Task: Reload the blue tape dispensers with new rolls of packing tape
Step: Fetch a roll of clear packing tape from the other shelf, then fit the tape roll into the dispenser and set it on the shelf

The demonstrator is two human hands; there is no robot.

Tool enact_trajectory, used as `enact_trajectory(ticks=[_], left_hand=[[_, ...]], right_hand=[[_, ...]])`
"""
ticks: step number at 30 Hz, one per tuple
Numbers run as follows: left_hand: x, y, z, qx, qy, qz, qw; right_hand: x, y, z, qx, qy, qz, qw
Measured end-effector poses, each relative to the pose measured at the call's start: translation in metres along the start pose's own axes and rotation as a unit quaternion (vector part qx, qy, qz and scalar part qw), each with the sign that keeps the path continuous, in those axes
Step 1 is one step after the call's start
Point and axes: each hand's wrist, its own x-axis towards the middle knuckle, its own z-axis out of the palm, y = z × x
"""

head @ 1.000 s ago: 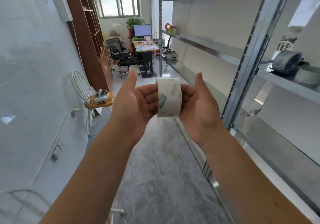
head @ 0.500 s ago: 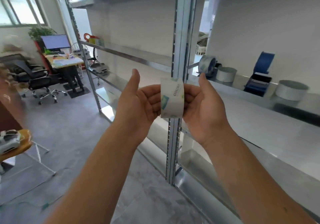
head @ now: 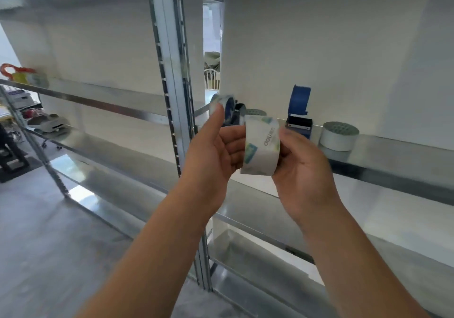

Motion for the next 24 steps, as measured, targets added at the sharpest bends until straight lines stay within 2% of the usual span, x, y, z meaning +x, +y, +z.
enact_trajectory(ticks=[7, 12, 15, 20, 24], left_hand=[[0.044, -0.025, 0.045, -0.002, -0.050, -0.036, 0.998], [0.067, -0.037, 0.077, 0.055, -0.009, -0.024, 0.998], [0.081, -0.040, 0.086, 0.071, -0.012, 0.000, 0.997], [0.121, -0.042, 0.081, 0.098, -0.017, -0.001, 0.995], [0.161, -0.047, 0.064, 0.135, 0.012, 0.005, 0.991]], right_hand=[[0.021, -0.025, -0.052, -0.041, 0.075, -0.033, 0.996], [0.033, -0.038, -0.076, -0.039, 0.100, -0.050, 0.993], [0.040, -0.043, -0.081, -0.037, 0.118, -0.057, 0.991], [0.065, -0.044, -0.094, -0.035, 0.175, -0.061, 0.982], [0.090, -0.045, -0.099, -0.030, 0.210, -0.080, 0.974]])
